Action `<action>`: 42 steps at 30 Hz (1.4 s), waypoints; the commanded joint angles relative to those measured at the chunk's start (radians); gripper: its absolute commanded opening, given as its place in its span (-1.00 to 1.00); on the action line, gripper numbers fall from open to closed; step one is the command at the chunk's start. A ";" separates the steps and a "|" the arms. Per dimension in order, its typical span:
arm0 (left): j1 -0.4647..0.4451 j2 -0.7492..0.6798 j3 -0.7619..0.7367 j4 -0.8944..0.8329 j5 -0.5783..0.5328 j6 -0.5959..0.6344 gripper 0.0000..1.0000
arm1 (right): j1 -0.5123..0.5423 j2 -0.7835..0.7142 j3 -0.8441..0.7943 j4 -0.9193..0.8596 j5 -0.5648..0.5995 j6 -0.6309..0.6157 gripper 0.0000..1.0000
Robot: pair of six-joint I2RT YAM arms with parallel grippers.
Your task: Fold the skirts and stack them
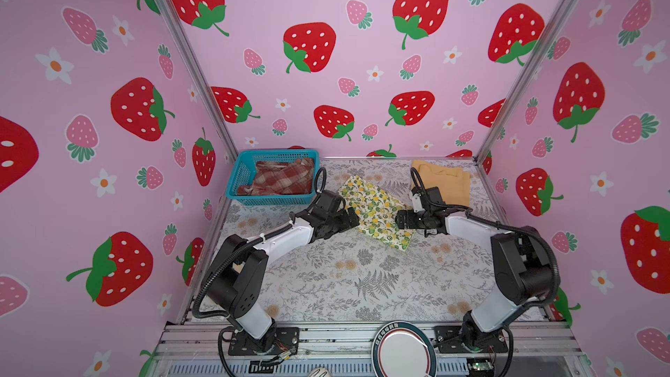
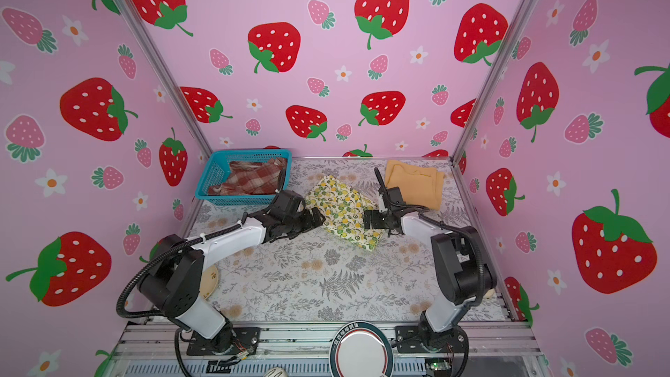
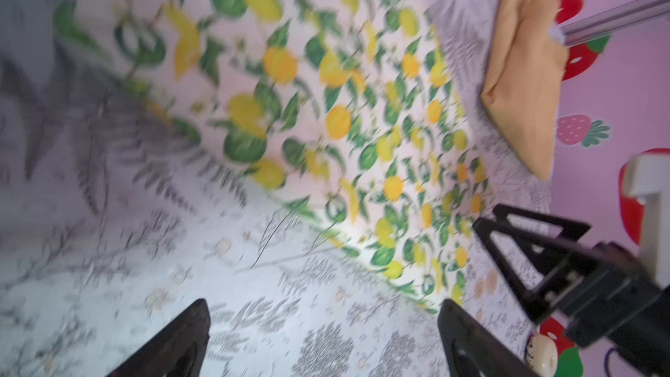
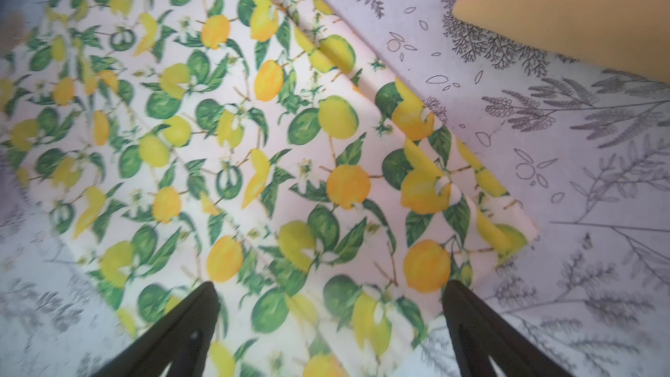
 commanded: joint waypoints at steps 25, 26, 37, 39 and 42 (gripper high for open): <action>0.043 0.297 0.078 0.009 -0.027 0.008 1.00 | 0.227 -0.032 -0.212 0.118 -0.025 0.161 0.99; 0.037 0.271 0.034 0.038 -0.024 -0.012 1.00 | 0.229 -0.028 -0.214 0.120 -0.024 0.159 0.99; -0.084 0.008 -0.303 0.180 -0.042 -0.158 1.00 | 0.191 -0.007 -0.148 0.097 -0.001 0.116 0.99; -0.094 -0.038 -0.328 0.181 -0.040 -0.176 1.00 | 0.179 -0.035 -0.123 0.075 0.013 0.104 0.99; -0.101 -0.116 -0.337 0.169 -0.049 -0.182 1.00 | 0.151 -0.087 -0.090 0.044 0.048 0.085 0.99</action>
